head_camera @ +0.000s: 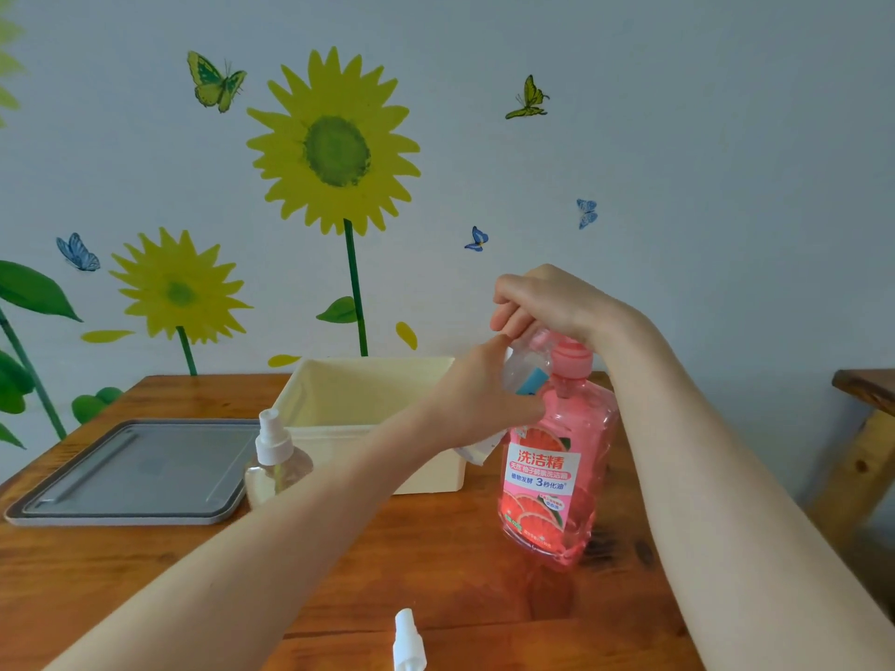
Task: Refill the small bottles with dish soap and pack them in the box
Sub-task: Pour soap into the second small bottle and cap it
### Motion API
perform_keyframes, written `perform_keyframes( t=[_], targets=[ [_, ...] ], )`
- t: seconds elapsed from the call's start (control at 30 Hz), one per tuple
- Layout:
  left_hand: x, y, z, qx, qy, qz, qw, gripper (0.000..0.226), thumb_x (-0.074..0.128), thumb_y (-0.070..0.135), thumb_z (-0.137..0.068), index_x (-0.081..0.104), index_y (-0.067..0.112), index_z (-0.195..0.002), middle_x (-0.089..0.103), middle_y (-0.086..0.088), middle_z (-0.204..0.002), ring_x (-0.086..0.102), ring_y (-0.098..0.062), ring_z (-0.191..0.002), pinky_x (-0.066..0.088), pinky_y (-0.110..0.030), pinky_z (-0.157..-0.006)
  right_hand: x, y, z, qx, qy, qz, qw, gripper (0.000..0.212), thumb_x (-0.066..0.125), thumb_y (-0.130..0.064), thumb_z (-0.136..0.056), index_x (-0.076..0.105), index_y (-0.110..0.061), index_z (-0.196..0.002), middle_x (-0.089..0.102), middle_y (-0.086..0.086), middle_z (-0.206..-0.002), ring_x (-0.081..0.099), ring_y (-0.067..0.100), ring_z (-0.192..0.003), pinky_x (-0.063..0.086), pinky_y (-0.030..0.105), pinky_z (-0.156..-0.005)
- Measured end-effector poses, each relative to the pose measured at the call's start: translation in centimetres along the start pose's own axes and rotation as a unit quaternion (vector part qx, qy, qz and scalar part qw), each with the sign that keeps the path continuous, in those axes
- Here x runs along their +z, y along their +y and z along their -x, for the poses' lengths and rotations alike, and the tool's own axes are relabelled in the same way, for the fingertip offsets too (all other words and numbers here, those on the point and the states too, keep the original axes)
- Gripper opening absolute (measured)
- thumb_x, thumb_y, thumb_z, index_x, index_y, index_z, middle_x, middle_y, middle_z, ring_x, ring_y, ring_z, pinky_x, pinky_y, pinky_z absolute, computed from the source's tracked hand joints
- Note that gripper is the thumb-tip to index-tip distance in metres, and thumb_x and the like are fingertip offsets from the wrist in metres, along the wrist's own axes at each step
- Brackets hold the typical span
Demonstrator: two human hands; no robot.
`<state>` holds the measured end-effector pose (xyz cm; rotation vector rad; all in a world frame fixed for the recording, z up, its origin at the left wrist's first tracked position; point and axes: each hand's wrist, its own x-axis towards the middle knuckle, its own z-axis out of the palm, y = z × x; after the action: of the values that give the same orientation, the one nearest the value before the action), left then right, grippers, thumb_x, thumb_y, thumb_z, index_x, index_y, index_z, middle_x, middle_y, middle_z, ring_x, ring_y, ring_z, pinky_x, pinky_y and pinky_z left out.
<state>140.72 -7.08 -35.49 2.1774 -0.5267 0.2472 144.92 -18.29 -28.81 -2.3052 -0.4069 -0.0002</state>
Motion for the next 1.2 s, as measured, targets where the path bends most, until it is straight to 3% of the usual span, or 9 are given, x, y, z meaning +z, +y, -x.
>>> perform_keyframes(
  t=[0.2,0.37,0.53,0.77,0.87,0.97,1.13,1.2],
  targets=[
    [-1.1,0.8,0.2,0.007,-0.025,-0.012,1.0,0.041,0.07,0.024,-0.075,0.038,0.03,-0.1,0.052,0.012,-0.07,0.055,0.005,-0.05,0.037,-0.003,-0.038,-0.2,-0.9,0.4,0.015,-0.023,0.012,1.0,0.031,0.046,-0.029,-0.082,0.066,-0.006,-0.08,0.071,0.011,-0.096,0.062,0.02,-0.073,0.042,0.026,-0.064],
    [-0.8,0.8,-0.1,0.009,0.007,-0.017,1.0,0.041,0.069,0.023,-0.073,0.044,0.026,-0.105,0.054,0.012,-0.071,0.054,-0.004,-0.056,0.039,-0.005,-0.041,-0.7,-0.9,0.2,0.0,0.007,0.031,0.999,0.031,0.046,-0.03,-0.077,0.068,-0.008,-0.078,0.073,0.006,-0.088,0.065,0.021,-0.078,0.049,0.033,-0.071],
    [0.5,-0.2,0.1,0.009,0.012,-0.011,1.0,0.054,0.067,0.017,-0.071,0.04,0.027,-0.116,0.058,0.005,-0.072,0.056,-0.008,-0.057,0.046,-0.019,-0.046,0.1,0.2,0.2,-0.004,0.016,-0.033,0.999,0.029,0.047,-0.026,-0.078,0.067,-0.006,-0.076,0.073,0.006,-0.076,0.065,0.017,-0.065,0.046,0.025,-0.058],
    [-0.8,0.5,-0.3,0.013,0.006,-0.027,1.0,0.041,0.069,0.023,-0.072,0.04,0.028,-0.101,0.051,0.014,-0.069,0.053,-0.003,-0.053,0.036,-0.005,-0.038,-0.6,-1.3,0.5,0.0,0.001,0.019,1.0,0.028,0.046,-0.025,-0.081,0.067,-0.007,-0.081,0.072,0.007,-0.087,0.062,0.016,-0.069,0.043,0.024,-0.057],
    [-0.3,0.0,-0.4,0.018,0.015,-0.016,1.0,0.044,0.068,0.023,-0.072,0.04,0.028,-0.105,0.054,0.013,-0.072,0.055,-0.003,-0.055,0.039,-0.006,-0.04,-0.5,-0.9,0.6,-0.003,0.018,0.014,1.0,0.029,0.047,-0.028,-0.078,0.068,-0.008,-0.079,0.073,0.005,-0.084,0.066,0.019,-0.074,0.047,0.028,-0.065],
    [0.4,-0.5,-0.1,0.01,0.009,-0.007,1.0,0.044,0.068,0.021,-0.072,0.042,0.026,-0.107,0.057,0.011,-0.074,0.058,-0.004,-0.059,0.045,-0.013,-0.045,0.2,-0.4,0.7,0.005,0.011,0.009,1.0,0.03,0.047,-0.027,-0.078,0.068,-0.005,-0.081,0.072,0.007,-0.084,0.066,0.021,-0.074,0.045,0.027,-0.062],
    [-0.6,0.3,0.0,0.019,-0.006,-0.024,1.0,0.042,0.067,0.02,-0.073,0.037,0.029,-0.101,0.05,0.011,-0.071,0.052,-0.004,-0.055,0.038,-0.004,-0.039,-0.2,-1.4,1.1,0.025,-0.021,0.05,0.998,0.028,0.047,-0.026,-0.083,0.066,-0.005,-0.087,0.067,0.005,-0.083,0.059,0.014,-0.066,0.041,0.023,-0.057],
    [-1.2,0.6,-0.3,0.025,-0.005,-0.035,0.999,0.041,0.068,0.022,-0.074,0.04,0.027,-0.104,0.051,0.011,-0.072,0.052,-0.004,-0.057,0.037,-0.004,-0.04,-0.6,-1.8,1.0,0.026,-0.02,0.051,0.998,0.027,0.047,-0.028,-0.083,0.066,-0.009,-0.082,0.067,0.003,-0.082,0.058,0.015,-0.065,0.044,0.026,-0.063]
  ],
)
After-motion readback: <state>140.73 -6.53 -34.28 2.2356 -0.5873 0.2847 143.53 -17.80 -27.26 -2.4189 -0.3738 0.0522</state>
